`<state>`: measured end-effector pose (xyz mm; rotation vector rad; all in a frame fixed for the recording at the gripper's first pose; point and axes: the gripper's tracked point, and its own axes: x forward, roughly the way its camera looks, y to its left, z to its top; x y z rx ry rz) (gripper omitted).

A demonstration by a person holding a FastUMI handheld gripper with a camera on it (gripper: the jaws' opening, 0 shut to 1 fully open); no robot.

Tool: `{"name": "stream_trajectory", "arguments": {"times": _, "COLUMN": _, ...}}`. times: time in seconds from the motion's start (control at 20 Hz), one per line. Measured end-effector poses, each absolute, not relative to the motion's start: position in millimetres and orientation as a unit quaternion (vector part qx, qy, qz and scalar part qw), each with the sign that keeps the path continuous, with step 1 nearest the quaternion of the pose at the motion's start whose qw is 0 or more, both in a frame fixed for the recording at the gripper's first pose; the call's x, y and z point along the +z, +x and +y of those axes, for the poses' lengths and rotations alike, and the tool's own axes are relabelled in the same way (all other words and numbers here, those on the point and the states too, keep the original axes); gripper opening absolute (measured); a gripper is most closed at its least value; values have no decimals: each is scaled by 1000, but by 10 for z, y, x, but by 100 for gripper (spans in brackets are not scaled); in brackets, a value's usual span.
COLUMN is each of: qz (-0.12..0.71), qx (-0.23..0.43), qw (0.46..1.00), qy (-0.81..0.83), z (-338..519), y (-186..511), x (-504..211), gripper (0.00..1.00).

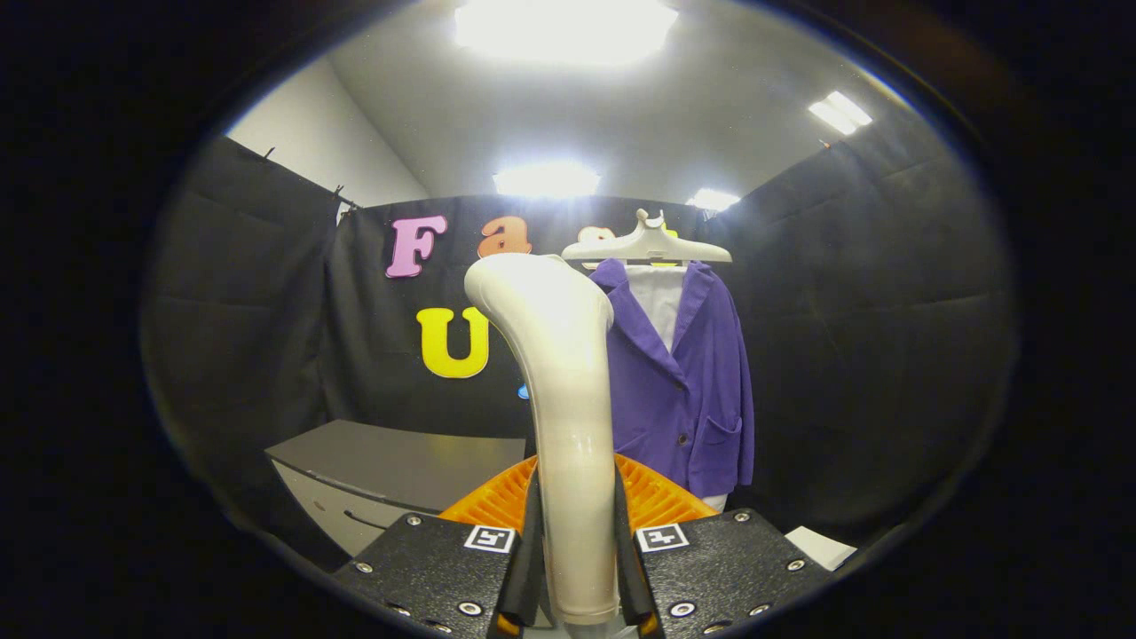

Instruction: Iron the clothes twice with a garment steamer, once on the left side and once on the right side.

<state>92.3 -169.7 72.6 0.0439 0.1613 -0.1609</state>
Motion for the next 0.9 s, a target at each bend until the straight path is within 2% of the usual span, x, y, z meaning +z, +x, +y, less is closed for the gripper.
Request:
{"name": "stream_trajectory", "arguments": {"times": 0.5, "qz": 38, "qx": -137, "qw": 990, "qy": 22, "z": -2310, "y": 1579, "x": 968, "gripper": 35}}
{"name": "stream_trajectory", "arguments": {"times": 0.9, "qz": 33, "qx": -168, "qw": 985, "qy": 13, "z": -2701, "y": 2416, "x": 989, "gripper": 36}}
